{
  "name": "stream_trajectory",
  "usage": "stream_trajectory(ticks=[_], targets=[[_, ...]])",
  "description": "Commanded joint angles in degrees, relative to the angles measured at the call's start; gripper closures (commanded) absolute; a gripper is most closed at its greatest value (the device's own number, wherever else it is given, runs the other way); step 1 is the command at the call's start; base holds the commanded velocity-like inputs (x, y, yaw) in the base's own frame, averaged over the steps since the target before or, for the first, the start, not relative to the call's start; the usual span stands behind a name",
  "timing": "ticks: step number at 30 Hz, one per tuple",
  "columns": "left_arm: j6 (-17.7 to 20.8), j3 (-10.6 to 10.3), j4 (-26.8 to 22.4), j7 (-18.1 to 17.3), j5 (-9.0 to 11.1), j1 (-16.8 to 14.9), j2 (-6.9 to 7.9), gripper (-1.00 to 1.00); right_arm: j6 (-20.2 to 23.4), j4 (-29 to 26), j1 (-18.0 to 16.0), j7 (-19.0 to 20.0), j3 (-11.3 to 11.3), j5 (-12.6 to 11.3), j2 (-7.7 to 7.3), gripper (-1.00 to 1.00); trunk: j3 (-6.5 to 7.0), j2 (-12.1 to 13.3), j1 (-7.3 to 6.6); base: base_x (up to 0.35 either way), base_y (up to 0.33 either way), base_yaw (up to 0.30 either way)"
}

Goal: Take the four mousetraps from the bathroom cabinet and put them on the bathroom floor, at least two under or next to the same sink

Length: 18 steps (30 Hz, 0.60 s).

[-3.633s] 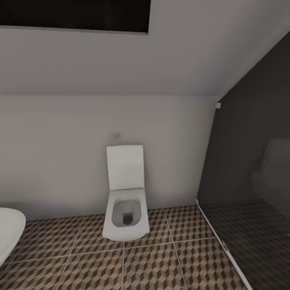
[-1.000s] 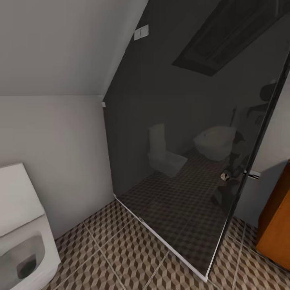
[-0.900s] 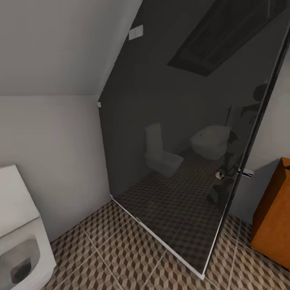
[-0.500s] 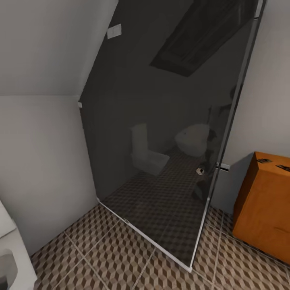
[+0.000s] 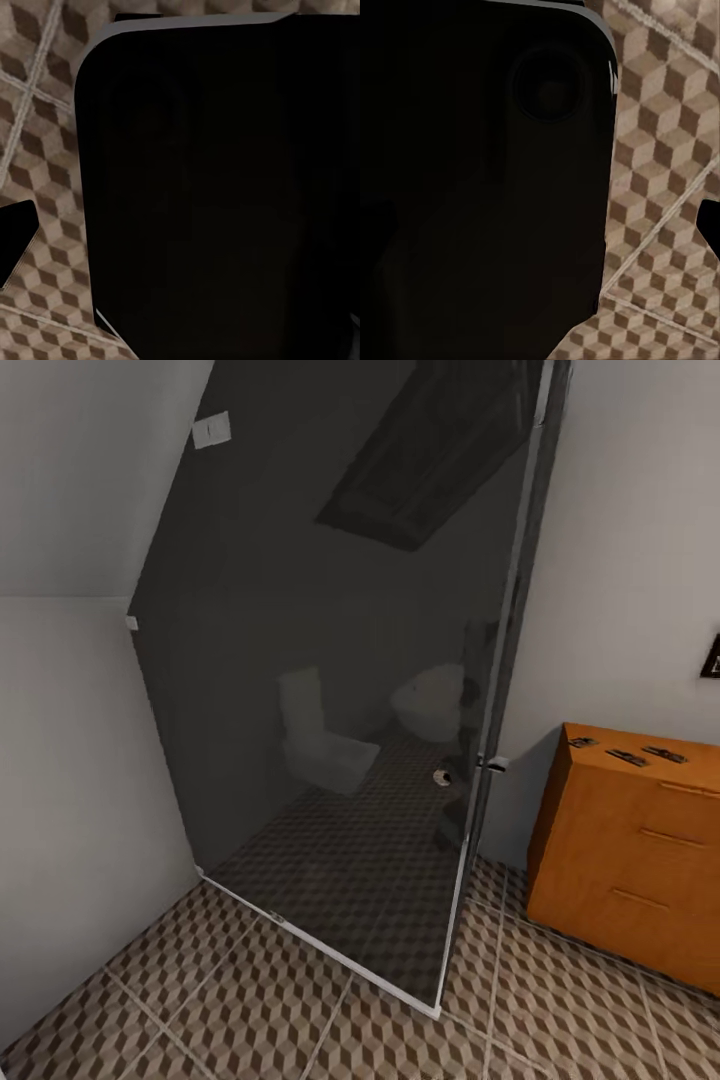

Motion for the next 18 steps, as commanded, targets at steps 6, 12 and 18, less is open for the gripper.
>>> stream_trajectory(ticks=[6, 12, 18], targets=[[-0.08, 0.06, -0.04, -0.07, 0.02, -0.01, 0.0, -1.0, -0.19, 0.01, -0.01, 0.07, 0.0, 0.06, -0.01, -1.0, -0.04, -0.02, 0.0, 0.0, 0.0, -0.296], [-0.08, 0.06, -0.04, -0.02, 0.07, -0.01, 0.0, -1.0, -0.19, 0.01, -0.01, 0.07, -0.02, 0.07, -0.01, -1.0, -0.04, -0.02, 0.0, 0.0, 0.0, -0.297], [-0.08, 0.1, -0.05, 0.01, 0.09, -0.01, 0.0, -1.0, -0.19, 0.01, -0.01, 0.07, -0.03, 0.04, -0.01, -1.0, -0.04, -0.02, 0.0, 0.0, 0.0, -0.297]])
